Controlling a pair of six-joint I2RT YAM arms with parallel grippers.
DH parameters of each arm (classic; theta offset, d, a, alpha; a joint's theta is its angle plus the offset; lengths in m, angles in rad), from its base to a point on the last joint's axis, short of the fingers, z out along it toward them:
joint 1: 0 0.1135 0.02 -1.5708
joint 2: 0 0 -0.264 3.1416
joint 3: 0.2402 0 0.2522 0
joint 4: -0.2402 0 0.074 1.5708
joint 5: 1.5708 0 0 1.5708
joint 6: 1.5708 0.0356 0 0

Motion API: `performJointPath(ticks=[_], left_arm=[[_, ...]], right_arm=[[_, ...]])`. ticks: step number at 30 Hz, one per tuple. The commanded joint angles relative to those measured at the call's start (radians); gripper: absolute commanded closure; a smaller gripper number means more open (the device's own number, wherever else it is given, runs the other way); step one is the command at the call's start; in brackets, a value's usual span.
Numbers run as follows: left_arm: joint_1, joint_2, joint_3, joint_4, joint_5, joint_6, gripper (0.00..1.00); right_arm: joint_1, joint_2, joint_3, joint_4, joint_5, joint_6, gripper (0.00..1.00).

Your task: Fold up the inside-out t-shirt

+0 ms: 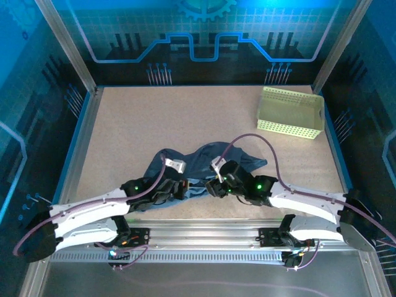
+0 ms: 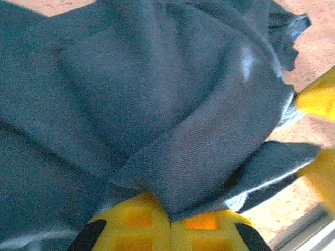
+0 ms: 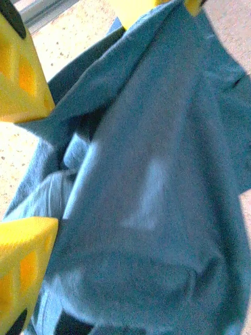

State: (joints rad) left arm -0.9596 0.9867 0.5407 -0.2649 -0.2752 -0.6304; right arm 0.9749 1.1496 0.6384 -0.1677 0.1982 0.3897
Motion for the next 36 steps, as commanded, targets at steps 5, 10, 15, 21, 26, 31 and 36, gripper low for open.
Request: performJointPath(ticks=[5, 10, 15, 21, 26, 31, 36], left_arm=[[0.012, -0.156, -0.057, -0.089, -0.118, -0.030, 0.93], [0.046, -0.183, -0.076, -0.101, -0.106, -0.037, 0.91], [0.055, -0.199, -0.088, -0.096, -0.101, -0.039, 0.90], [0.084, -0.253, -0.109, -0.108, -0.095, -0.050, 0.89], [0.122, -0.328, -0.136, -0.139, -0.082, -0.056, 0.85], [0.161, -0.363, -0.146, -0.173, -0.074, -0.061, 0.83], [0.207, -0.394, -0.153, -0.180, -0.073, -0.061, 0.89]], right_arm=[[-0.083, 0.038, 0.021, -0.030, -0.061, -0.055, 0.43], [-0.070, 0.126, 0.016, 0.049, -0.174, -0.021, 0.41], [-0.048, 0.216, 0.035, 0.101, -0.207, 0.024, 0.38], [-0.058, 0.318, 0.104, 0.073, -0.148, 0.064, 0.83], [-0.105, 0.286, 0.111, 0.020, -0.031, 0.097, 1.00], [-0.147, 0.196, 0.089, -0.009, 0.024, 0.098, 1.00], [-0.205, 0.068, 0.059, -0.061, 0.058, 0.097, 1.00]])
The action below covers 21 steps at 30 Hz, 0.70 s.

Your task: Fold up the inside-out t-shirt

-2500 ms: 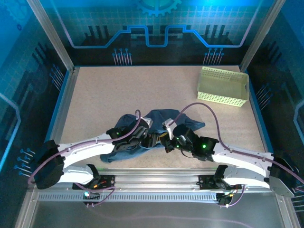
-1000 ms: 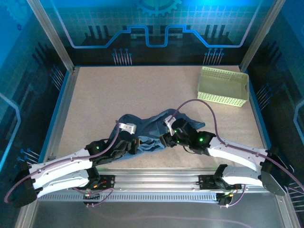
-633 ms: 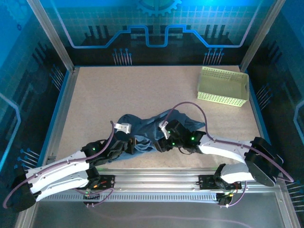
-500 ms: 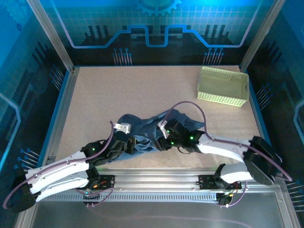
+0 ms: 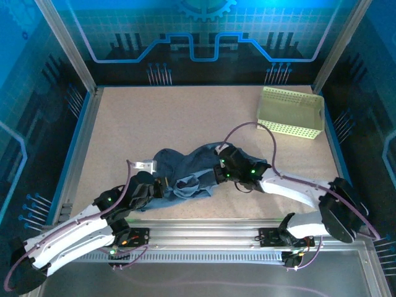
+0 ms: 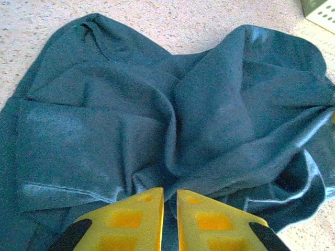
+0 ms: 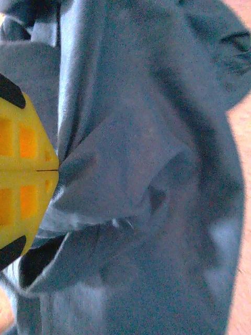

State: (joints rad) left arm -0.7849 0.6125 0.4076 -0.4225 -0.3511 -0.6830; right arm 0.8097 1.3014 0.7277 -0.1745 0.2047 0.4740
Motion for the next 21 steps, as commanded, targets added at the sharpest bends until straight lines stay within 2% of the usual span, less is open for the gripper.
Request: performJointPath(ticks=[1, 4, 7, 8, 12, 15, 18, 21], left_arm=[[0.045, -0.016, -0.022, -0.016, 0.013, -0.008, 0.92], [0.076, 0.028, -0.010, 0.003, 0.066, 0.006, 0.95], [0.065, 0.099, 0.048, 0.032, 0.187, 0.061, 0.86], [0.035, 0.124, 0.076, 0.032, 0.204, 0.075, 0.83], [-0.209, 0.221, 0.188, -0.011, 0.060, 0.135, 0.74], [-0.326, 0.328, 0.248, -0.012, 0.019, 0.169, 0.66], [-0.376, 0.467, 0.320, -0.012, 0.004, 0.208, 0.61], [-0.382, 0.605, 0.386, -0.016, -0.017, 0.243, 0.58]], right_arm=[[-0.049, -0.107, -0.033, -0.063, 0.052, 0.010, 1.00], [-0.058, -0.155, -0.026, -0.110, 0.065, -0.007, 1.00], [-0.060, -0.158, -0.015, -0.134, 0.046, -0.014, 1.00], [-0.060, -0.157, -0.017, -0.128, 0.029, -0.012, 1.00], [-0.057, -0.157, -0.019, -0.108, 0.005, 0.002, 1.00], [-0.057, -0.156, -0.013, -0.101, 0.004, 0.004, 1.00], [-0.054, -0.147, -0.001, -0.098, -0.005, 0.005, 1.00], [-0.052, -0.150, 0.003, -0.099, -0.005, 0.005, 1.00]])
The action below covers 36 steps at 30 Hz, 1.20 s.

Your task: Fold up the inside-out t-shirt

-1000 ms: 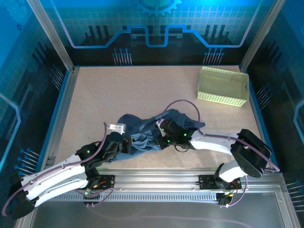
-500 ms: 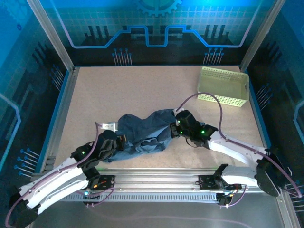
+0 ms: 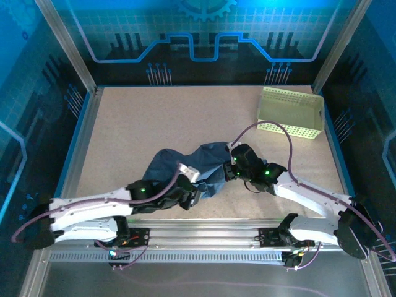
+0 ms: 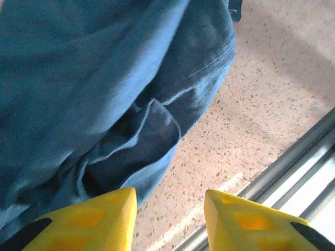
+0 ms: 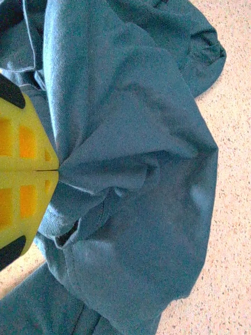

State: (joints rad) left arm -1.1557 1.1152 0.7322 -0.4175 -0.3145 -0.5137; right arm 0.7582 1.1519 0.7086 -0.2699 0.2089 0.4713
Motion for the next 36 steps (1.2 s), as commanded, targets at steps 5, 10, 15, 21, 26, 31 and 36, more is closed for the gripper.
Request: performJointPath(ticks=[5, 10, 15, 21, 26, 31, 36], left_arm=[[-0.011, 0.247, 0.146, 0.003, -0.055, 0.152, 0.49], [-0.011, 0.402, 0.247, -0.040, -0.064, 0.184, 0.46], [-0.011, 0.489, 0.293, -0.087, -0.161, 0.167, 0.43], [-0.011, 0.534, 0.306, -0.130, -0.225, 0.167, 0.43], [-0.010, 0.563, 0.306, -0.151, -0.262, 0.158, 0.52], [-0.011, 0.540, 0.289, -0.154, -0.322, 0.127, 0.81], [-0.011, 0.344, 0.201, -0.092, -0.360, 0.081, 1.00]], right_arm=[[0.000, -0.029, 0.000, -0.003, 0.003, 0.013, 1.00], [-0.005, -0.051, -0.011, -0.012, 0.011, 0.013, 1.00], [-0.011, -0.069, -0.018, -0.016, 0.017, 0.014, 1.00], [-0.017, -0.067, -0.014, -0.018, 0.017, 0.010, 1.00], [-0.020, -0.061, -0.008, -0.011, 0.012, 0.012, 1.00], [-0.023, -0.051, -0.002, -0.018, 0.021, 0.009, 1.00], [-0.046, -0.038, 0.014, -0.077, 0.069, 0.010, 1.00]])
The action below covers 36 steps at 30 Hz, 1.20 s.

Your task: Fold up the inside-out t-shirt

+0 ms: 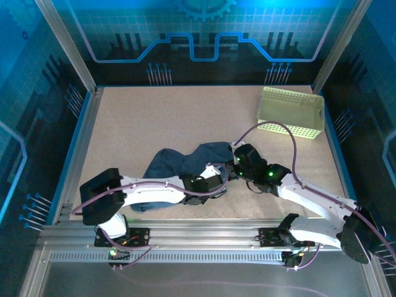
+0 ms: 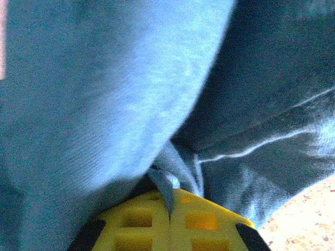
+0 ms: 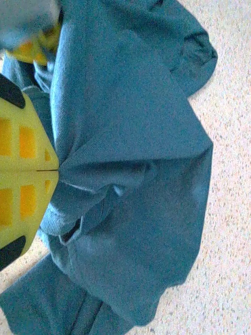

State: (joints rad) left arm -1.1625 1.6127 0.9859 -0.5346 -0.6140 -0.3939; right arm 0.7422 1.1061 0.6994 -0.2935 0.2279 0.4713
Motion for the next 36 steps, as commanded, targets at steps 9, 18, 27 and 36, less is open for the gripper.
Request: performJointPath(ticks=[9, 18, 27, 36], left_arm=[[0.194, -0.877, -0.456, 0.183, 0.040, -0.203, 1.00], [0.402, -1.272, -0.634, -0.043, 0.113, -0.388, 1.00], [0.426, -1.205, -0.655, -0.023, 0.129, -0.420, 1.00], [0.500, -1.112, -0.627, -0.024, 0.123, -0.424, 1.00]], right_arm=[[-0.057, 0.136, 0.149, -0.120, 0.027, -0.021, 1.00], [-0.038, 0.416, 0.365, -0.140, 0.004, -0.015, 1.00], [-0.070, 0.259, 0.296, -0.160, -0.081, -0.050, 0.49], [-0.180, 0.170, 0.024, 0.003, -0.335, 0.013, 0.52]])
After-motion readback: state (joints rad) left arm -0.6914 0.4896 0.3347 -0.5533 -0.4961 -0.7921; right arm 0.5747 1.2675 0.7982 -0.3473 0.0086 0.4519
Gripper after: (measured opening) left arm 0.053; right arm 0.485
